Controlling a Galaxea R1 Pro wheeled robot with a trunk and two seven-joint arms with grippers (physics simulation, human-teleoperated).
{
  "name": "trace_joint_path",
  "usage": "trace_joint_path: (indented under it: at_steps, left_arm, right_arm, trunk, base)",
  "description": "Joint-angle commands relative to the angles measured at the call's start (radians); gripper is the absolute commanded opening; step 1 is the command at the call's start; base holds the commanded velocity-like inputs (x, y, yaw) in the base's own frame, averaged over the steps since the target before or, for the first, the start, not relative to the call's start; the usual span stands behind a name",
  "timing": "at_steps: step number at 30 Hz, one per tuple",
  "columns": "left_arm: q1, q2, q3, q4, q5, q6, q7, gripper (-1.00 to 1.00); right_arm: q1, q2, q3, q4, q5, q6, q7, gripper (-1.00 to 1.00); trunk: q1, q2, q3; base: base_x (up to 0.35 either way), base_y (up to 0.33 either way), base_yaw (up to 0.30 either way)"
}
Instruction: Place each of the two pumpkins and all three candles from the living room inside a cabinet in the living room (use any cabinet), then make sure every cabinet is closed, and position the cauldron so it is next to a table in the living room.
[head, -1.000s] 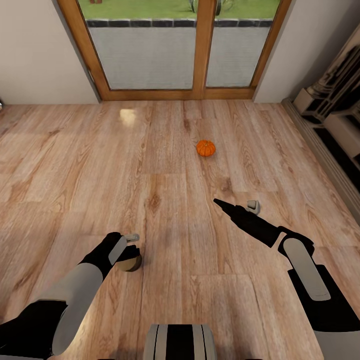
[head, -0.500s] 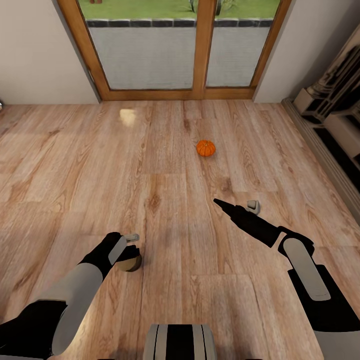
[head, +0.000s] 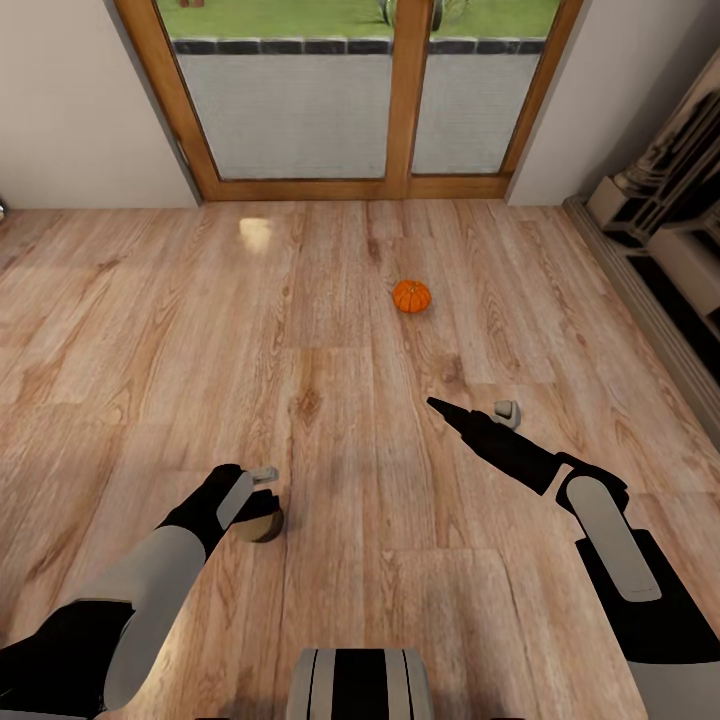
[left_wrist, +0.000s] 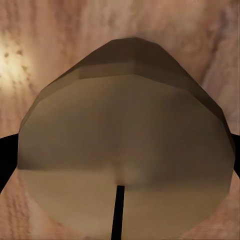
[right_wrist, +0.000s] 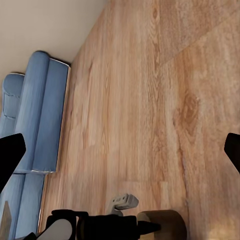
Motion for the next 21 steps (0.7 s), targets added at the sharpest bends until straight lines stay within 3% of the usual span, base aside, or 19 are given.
trace_joint_path:
  at_steps: [1,13,21]
  left_arm:
    - [0.0,0.0,-0.004,-0.002,0.01,0.003,0.009,-1.0]
    - [0.0,0.0,-0.004,-0.011,0.01,-0.007,0.009,-1.0]
    - [0.001,0.0,-0.005,-0.116,0.01,-0.004,0.008,-1.0]
  right_arm:
    - [0.0,-0.001,0.0,0.0,0.001,0.002,0.003,1.0]
    - [0.0,-0.001,0.0,0.001,0.001,0.001,0.003,1.0]
    - [0.0,-0.001,-0.001,0.001,0.003,0.002,0.003,1.0]
  trunk:
    - [0.0,0.0,-0.001]
    - [-0.005,0.002,0.038]
    - [-0.008,0.004,0.069]
  base:
    - [0.0,0.0,0.0]
    - [0.0,0.0,0.0]
    - [0.0,0.0,0.0]
